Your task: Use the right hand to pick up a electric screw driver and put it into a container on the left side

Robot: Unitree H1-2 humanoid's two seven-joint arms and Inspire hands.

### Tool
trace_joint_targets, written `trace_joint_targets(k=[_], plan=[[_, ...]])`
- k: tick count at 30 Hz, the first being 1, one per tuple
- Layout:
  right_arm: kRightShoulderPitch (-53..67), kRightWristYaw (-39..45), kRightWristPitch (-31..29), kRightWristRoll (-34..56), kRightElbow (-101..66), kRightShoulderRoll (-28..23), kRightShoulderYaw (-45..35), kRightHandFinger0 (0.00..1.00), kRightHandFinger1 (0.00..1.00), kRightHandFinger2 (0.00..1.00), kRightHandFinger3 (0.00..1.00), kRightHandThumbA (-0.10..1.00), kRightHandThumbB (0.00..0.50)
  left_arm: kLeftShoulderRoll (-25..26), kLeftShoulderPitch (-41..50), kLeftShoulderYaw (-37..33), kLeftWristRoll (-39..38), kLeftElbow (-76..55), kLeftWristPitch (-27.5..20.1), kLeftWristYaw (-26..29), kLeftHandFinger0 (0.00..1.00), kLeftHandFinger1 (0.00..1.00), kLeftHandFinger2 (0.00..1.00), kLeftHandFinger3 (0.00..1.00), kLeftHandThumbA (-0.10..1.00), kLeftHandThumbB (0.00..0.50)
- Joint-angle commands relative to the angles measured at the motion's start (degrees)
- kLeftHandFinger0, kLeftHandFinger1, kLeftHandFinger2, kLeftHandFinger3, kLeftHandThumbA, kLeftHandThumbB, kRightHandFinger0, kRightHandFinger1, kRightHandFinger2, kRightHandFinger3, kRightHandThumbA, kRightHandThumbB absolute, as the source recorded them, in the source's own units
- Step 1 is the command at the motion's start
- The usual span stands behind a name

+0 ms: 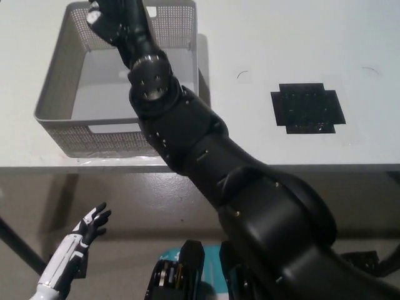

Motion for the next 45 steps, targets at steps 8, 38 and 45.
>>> trace_joint_targets(k=[8,38,45], plan=[[2.5,-2.3,1.7,-5.0,0.9,-2.2,6.2,0.00,0.31,0.79,0.73,-0.10,0.091,1.6,-2.2,-1.5,2.0,-1.1,-0.9,-1.5,1.00,1.00,1.00,1.00,1.00,0.390],[4.5,14.2,4.3,-4.0,0.3,-6.1,7.0,1.00,1.00,1.00,1.00,0.97,0.500,2.3,-2.8,-2.6,3.6,-1.8,-0.8,-2.4,1.00,1.00,1.00,1.00,1.00,0.407],[1.4,13.2,1.0,-3.3,-1.2,-7.1,5.9,1.00,1.00,1.00,1.00,1.00,0.500,2.1,-2.5,-2.5,2.6,-1.1,-0.8,-2.7,1.00,1.00,1.00,1.00,1.00,0.401]])
